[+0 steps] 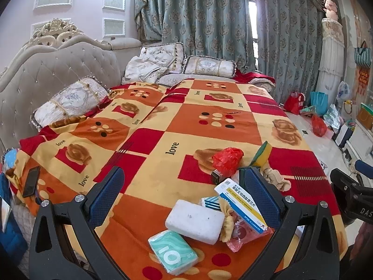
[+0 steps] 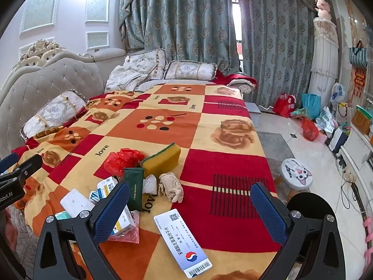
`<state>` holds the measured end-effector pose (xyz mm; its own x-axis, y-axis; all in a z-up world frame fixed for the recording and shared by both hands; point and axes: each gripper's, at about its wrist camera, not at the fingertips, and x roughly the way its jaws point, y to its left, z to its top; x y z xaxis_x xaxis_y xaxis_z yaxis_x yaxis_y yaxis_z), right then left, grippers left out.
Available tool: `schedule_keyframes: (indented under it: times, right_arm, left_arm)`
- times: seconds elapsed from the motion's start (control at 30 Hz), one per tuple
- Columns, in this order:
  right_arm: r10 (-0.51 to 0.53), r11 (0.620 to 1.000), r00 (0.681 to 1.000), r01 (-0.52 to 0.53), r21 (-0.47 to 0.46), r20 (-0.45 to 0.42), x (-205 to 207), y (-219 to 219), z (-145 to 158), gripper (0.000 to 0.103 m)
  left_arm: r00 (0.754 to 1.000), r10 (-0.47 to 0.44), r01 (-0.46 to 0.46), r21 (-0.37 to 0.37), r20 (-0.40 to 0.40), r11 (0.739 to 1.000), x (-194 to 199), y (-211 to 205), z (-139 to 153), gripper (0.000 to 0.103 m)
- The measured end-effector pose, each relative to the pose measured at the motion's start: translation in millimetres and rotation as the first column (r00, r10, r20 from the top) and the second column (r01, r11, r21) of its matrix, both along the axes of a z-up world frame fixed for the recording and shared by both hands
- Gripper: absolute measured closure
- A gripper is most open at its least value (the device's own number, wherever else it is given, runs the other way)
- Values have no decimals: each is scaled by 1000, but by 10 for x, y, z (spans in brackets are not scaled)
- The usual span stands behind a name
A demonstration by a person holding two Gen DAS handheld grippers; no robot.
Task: Collect trash
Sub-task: 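Move both tools over the bed toward the scattered trash items, then grasp the teal tissue pack with the left tool while the right tool grasps the white medicine box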
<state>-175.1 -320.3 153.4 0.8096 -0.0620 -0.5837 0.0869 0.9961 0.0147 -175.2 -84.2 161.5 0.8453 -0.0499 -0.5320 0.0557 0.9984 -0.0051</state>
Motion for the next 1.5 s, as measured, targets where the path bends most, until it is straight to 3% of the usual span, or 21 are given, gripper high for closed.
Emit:
schedule_keyframes:
  times: [0.3,0.7,0.8,0.97,1.03,1.27,1.3,1.37,1.4,1.43,1.47,1.5]
  right_arm:
    - [10,1000,1000,-11,-13,-25,14,-14,-51,0]
    - [147,989,963,-143,34,-225,-33,-154,-680,0]
    - [161,987,951,-160,28,-262,-21,-169,-819,0]
    - [175,984,930,-175,29,-324,114,-160,-1055,0]
    - [183,983,920,-180,40,-347,191,-148,-1146,6]
    - [199,980,908,-184,75,-368,412,-122,-1341,12]
    - [205,979,907,-186,87,-369,432,-122,-1354,18]
    - [217,976,900,-193,101,-379,478,-113,-1397,32]
    - [218,976,900,-196,97,-378,477,-100,-1402,37]
    - [219,976,904,-202,84,-368,464,-85,-1393,39]
    - [228,974,905,-213,82,-360,447,-69,-1388,47]
    - [233,973,905,-219,80,-355,436,-58,-1382,54]
  left_arm:
    - [999,-9,9,-11,-31,1000,5,103,-4,0]
    - [985,-38,42,20,-169,999,3,445,-260,0]
    - [976,-41,50,38,-214,998,-61,503,-398,0]
    - [940,-53,45,-32,-336,998,-92,572,-761,0]
    - [925,-51,31,-59,-376,998,-85,583,-905,1]
    - [911,-54,31,-63,-408,998,23,468,-1143,1]
    - [910,-60,35,-68,-409,997,45,457,-1159,5]
    - [902,-77,53,-69,-424,996,98,422,-1209,28]
    - [894,-88,63,-71,-440,995,120,405,-1239,49]
    - [885,-97,69,-77,-455,995,140,400,-1269,55]
    - [887,-97,70,-78,-451,995,136,402,-1267,56]
    - [890,-94,72,-67,-446,995,148,388,-1280,63]
